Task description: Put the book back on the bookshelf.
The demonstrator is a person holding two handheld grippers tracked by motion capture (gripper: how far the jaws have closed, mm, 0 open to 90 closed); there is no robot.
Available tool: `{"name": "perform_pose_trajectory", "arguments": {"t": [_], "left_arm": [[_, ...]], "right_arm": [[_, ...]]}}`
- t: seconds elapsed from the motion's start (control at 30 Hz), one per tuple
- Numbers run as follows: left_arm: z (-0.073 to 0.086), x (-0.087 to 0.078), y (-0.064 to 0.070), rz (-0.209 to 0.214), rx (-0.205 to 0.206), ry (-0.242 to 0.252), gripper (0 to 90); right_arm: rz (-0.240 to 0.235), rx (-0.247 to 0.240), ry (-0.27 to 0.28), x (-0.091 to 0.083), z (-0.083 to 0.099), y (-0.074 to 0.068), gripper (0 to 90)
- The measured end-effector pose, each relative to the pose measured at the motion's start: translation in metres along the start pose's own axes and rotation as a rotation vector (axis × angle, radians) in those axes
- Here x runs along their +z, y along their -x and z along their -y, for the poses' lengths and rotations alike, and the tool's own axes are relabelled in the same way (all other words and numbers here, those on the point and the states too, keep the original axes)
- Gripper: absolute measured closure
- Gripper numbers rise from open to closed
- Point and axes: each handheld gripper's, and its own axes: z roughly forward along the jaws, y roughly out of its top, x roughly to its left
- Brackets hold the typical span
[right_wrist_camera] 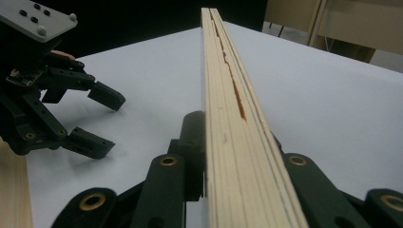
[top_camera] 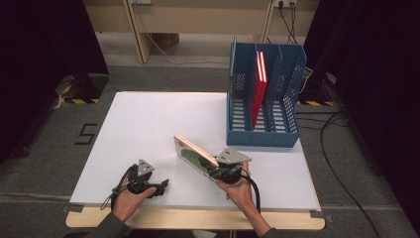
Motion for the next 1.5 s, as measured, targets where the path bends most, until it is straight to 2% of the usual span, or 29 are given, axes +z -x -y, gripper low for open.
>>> {"name": "perform_pose_trajectory", "arguments": {"t": [0.07, 0.23, 0.33, 0.57, 0.67, 0.9, 1.03, 1.17, 1.37, 1.47, 1.5], "left_arm": [[0.000, 0.000, 0.000, 0.000, -0.001, 0.000, 14.7], [0.000, 0.000, 0.000, 0.002, -0.003, -0.001, 14.6], [0.000, 0.000, 0.000, 0.001, -0.002, 0.000, 14.6], [0.000, 0.000, -0.001, 0.004, -0.007, 0.000, 14.5], [0.000, 0.000, 0.000, 0.004, -0.005, 0.000, 14.5], [0.000, 0.000, -0.001, 0.006, -0.006, 0.000, 14.5], [0.000, 0.000, -0.001, 0.007, -0.005, 0.000, 14.6], [0.000, 0.000, -0.001, 0.005, -0.003, 0.000, 14.7], [0.000, 0.000, -0.002, 0.004, -0.007, 0.002, 14.7], [-0.001, -0.001, -0.003, 0.001, -0.004, 0.004, 14.9], [0.000, -0.001, -0.003, 0.001, -0.005, 0.002, 14.9]], "right_arm": [[-0.014, 0.009, 0.005, 0.003, 0.002, -0.001, 71.8], [-0.014, 0.010, 0.013, 0.005, 0.004, 0.000, 71.6], [-0.019, 0.035, 0.021, 0.006, 0.007, 0.001, 71.6], [-0.021, 0.022, 0.025, 0.012, 0.011, 0.001, 71.1], [-0.023, 0.070, 0.029, 0.014, 0.015, 0.005, 72.6], [-0.010, 0.050, 0.041, 0.014, 0.010, 0.004, 75.9], [-0.014, 0.037, 0.064, 0.010, 0.002, 0.002, 76.0], [-0.018, 0.046, 0.101, 0.003, -0.008, 0.000, 76.0], [0.006, 0.042, 0.148, -0.013, -0.020, 0.005, 76.0], [0.035, 0.057, 0.154, -0.023, -0.025, 0.010, 76.0], [0.042, 0.048, 0.155, -0.027, -0.026, 0.012, 76.0]]}}
